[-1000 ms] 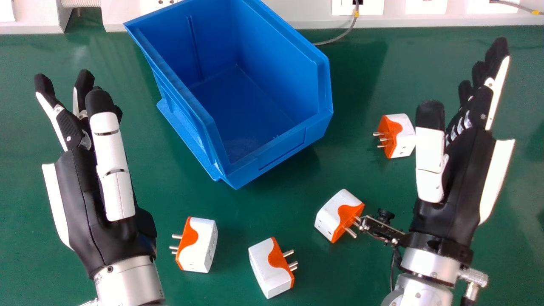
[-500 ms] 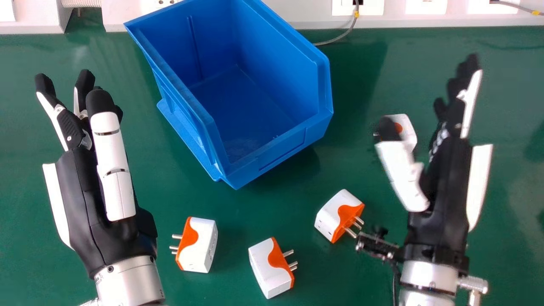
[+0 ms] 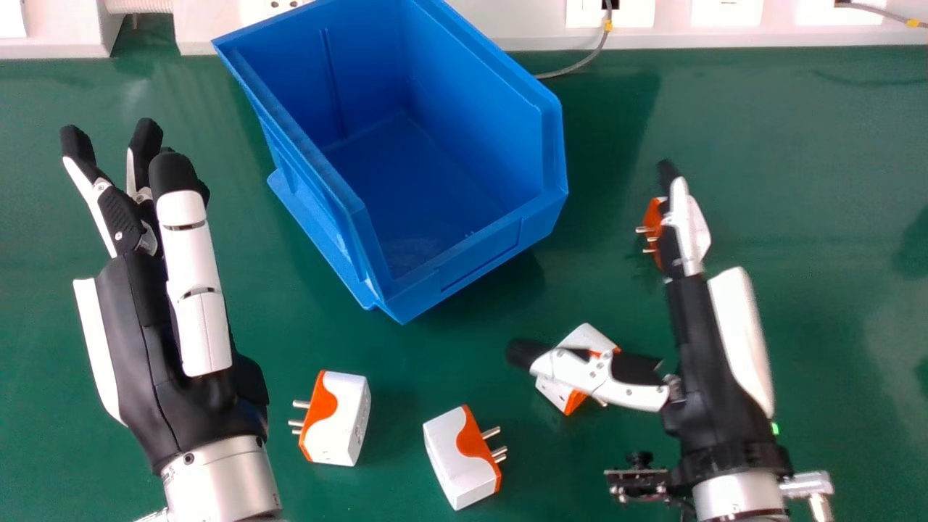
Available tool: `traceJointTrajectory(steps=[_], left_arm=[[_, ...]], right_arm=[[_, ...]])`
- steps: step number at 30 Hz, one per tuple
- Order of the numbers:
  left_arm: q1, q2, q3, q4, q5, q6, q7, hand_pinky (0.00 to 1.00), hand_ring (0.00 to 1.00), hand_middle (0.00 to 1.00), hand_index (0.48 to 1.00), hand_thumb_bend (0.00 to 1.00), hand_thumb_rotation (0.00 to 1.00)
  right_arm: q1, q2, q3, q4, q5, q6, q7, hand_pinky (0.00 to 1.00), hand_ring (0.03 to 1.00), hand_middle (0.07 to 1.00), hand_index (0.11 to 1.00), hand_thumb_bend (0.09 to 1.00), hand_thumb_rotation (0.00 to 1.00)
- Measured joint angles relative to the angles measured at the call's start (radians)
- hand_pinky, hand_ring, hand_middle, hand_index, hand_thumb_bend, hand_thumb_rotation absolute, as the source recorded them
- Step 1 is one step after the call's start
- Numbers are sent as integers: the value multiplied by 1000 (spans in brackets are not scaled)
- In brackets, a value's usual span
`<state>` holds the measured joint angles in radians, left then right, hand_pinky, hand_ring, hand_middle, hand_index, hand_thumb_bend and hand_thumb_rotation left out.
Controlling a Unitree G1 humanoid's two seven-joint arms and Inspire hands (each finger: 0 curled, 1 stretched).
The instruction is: Pick all objects and put in blue box
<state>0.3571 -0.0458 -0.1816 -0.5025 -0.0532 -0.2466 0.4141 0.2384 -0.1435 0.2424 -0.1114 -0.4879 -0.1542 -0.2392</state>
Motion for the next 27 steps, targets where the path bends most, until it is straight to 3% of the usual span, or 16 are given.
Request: traceJointTrajectory(steps=[10, 19, 25, 27], left_arm=[[-6, 0, -1, -1, -5, 1, 0, 951, 972, 963, 937, 565, 772], [-5, 0, 0, -10, -5, 1, -1, 950, 973, 965, 943, 566, 781], [-5, 0, 0, -10, -5, 2, -2, 947, 971, 965, 944, 561, 781], [-4, 0, 0, -10, -5, 2, -2, 951, 974, 967, 947, 553, 785]], right_arm=[[-88, -96, -14, 228, -1, -106, 8, 902, 956, 977, 990, 1000, 335], [-160, -108, -64, 484, 12, -220, -53, 880, 940, 977, 971, 1000, 346], [-228, -90, -68, 655, 6, -324, -147, 846, 905, 940, 928, 950, 298], [-245, -78, -64, 704, 1, -354, -190, 776, 847, 887, 890, 929, 219]])
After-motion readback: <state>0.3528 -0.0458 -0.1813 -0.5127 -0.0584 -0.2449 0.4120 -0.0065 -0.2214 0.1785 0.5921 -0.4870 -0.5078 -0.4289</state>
